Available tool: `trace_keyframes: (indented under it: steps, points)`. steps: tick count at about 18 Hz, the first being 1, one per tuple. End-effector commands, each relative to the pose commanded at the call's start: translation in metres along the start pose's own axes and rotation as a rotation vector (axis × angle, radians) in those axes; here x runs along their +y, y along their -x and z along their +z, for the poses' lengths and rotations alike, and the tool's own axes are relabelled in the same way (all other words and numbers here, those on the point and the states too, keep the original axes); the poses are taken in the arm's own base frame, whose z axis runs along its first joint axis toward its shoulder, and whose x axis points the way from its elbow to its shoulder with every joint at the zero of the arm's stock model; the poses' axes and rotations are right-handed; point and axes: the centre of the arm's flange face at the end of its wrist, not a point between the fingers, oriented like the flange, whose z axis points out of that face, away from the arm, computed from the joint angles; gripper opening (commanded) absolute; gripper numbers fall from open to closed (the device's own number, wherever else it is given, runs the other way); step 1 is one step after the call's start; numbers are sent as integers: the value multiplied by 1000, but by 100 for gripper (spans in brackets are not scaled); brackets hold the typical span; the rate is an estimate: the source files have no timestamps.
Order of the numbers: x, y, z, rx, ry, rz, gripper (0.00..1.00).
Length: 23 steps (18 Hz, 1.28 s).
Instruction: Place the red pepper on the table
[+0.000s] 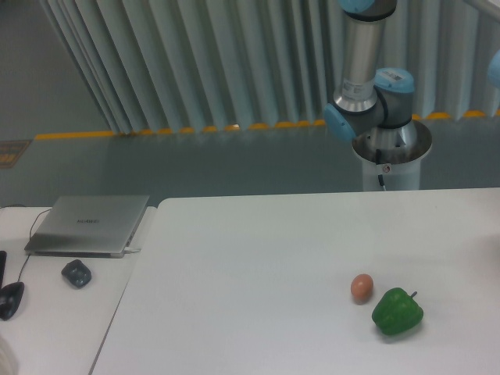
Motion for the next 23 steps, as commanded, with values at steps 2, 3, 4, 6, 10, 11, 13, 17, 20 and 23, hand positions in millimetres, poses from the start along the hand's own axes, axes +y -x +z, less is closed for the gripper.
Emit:
trace_keyframes:
  steps: [2,3,4,6,10,11,13,17,20,23]
  points:
    - [1,0,0,0,1,3,100]
    - [1,1,0,-1,1,6,100]
    - [0,2,-2,-16,6,11,100]
    - [-5,2,-6,-28,9,25,100]
    - [-2,7,-6,-80,5,14,100]
    - [2,10,-6,-104,10,11,100]
    - [9,10,-3,-127,10,-31,100]
    - [27,3,4,-118,17,-119,100]
    - [45,5,-6,-149,29,-166,100]
    - [71,12,-14,-192,43,-191,100]
